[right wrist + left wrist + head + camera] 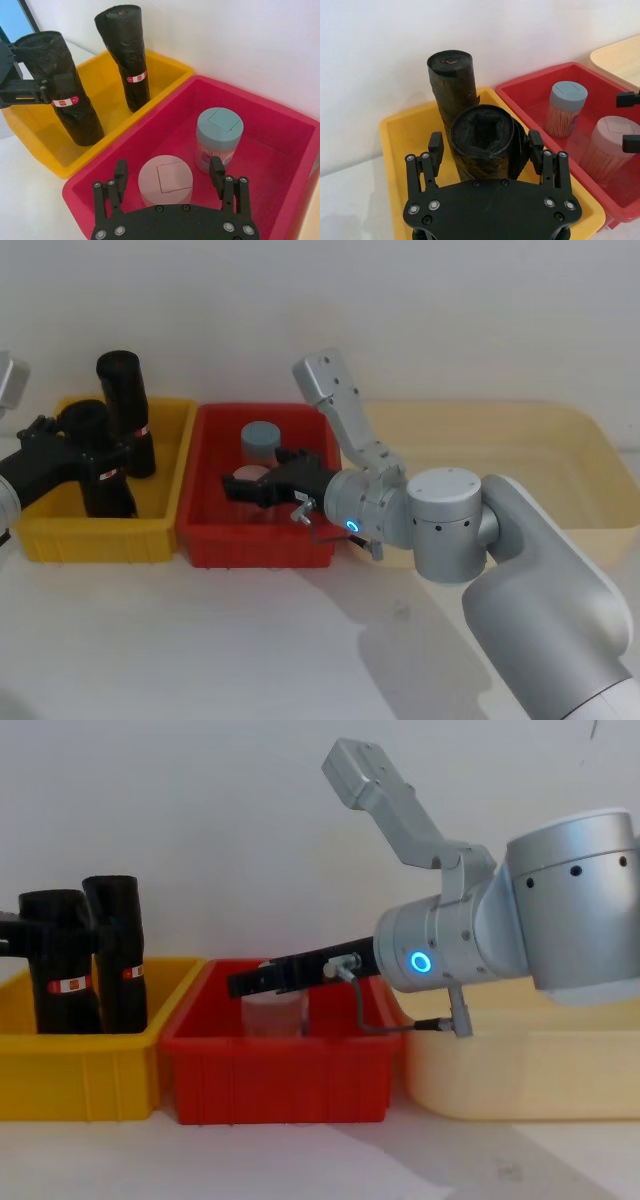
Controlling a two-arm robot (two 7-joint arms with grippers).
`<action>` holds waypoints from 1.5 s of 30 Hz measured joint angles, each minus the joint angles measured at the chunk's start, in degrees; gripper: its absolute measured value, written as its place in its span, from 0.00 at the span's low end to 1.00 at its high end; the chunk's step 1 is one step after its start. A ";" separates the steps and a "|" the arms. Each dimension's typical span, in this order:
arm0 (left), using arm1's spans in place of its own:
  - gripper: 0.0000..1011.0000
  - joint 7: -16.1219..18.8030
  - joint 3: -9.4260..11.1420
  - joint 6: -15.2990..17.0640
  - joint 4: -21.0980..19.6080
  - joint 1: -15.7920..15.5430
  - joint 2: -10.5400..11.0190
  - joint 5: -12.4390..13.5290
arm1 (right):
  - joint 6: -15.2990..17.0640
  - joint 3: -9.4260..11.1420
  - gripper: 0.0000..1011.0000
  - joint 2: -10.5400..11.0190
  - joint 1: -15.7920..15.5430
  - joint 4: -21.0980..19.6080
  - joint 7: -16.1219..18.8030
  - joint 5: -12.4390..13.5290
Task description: Pick up the garbage bag with the one hand and transfer it to the other hand.
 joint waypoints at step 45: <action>0.99 -0.02 0.03 0.01 0.11 -0.09 -0.04 -0.01 | 0.93 -1.38 0.64 0.01 2.04 3.70 3.64 -1.80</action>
